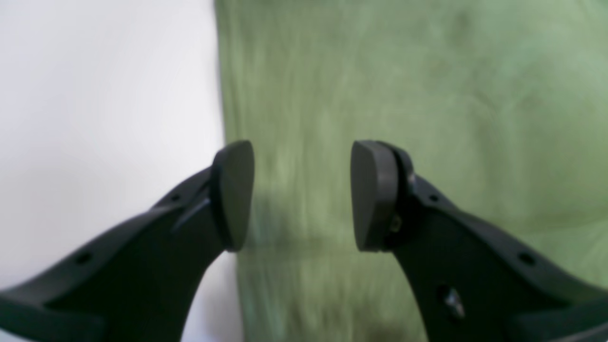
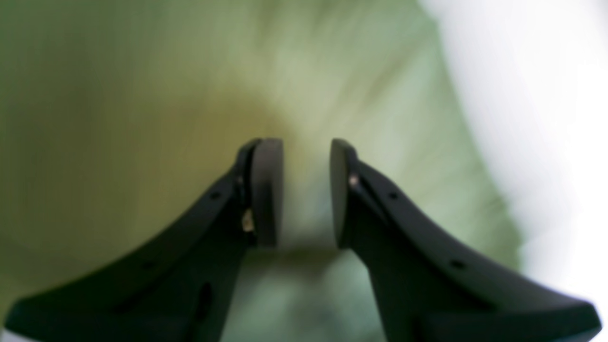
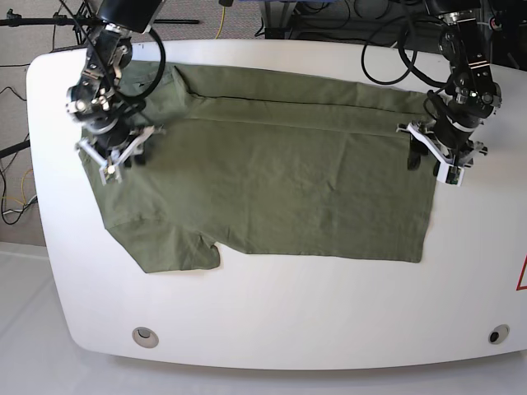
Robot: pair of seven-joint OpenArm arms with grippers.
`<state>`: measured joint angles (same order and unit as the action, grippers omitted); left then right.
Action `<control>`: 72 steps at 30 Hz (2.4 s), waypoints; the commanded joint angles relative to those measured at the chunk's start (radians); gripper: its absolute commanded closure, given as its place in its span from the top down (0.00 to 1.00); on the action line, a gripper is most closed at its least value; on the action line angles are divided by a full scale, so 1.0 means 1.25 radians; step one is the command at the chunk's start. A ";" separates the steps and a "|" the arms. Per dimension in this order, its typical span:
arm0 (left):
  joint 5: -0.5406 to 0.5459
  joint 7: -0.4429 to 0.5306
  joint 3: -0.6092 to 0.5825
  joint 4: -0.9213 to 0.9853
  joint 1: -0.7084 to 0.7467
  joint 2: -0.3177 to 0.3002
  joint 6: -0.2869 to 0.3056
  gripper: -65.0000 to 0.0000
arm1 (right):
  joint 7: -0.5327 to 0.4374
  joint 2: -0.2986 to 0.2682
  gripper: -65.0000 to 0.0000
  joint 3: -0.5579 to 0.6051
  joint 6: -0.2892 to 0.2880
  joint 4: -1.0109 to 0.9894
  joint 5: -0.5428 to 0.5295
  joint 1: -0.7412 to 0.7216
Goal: Fold the T-shirt properly
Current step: 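Hover both open grippers over the shirt's side edges, adjusting position, then move both grippers to the shirt's hem corners and lower onto them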
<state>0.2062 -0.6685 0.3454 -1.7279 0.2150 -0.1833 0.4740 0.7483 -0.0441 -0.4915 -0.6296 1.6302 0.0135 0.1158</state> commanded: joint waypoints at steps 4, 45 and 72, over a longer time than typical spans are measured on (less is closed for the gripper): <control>0.019 0.031 0.039 -0.025 -0.028 -0.012 -0.002 0.46 | -0.037 -0.010 0.25 -0.003 0.001 0.016 -0.016 -0.017; -0.017 0.031 0.257 -0.052 -0.117 -0.061 -0.001 0.47 | -0.254 -0.207 0.70 -0.046 0.007 -0.566 0.003 -0.486; -0.056 0.036 0.252 0.094 -0.224 -0.063 -0.001 0.47 | -0.384 -0.205 0.03 -0.051 -0.003 -0.804 0.159 -0.487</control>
<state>0.1299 -0.6376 0.6579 -1.6314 -0.0326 -0.2424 0.4789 0.2146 -0.2966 -0.5575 -0.6281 0.6224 0.1810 -0.4839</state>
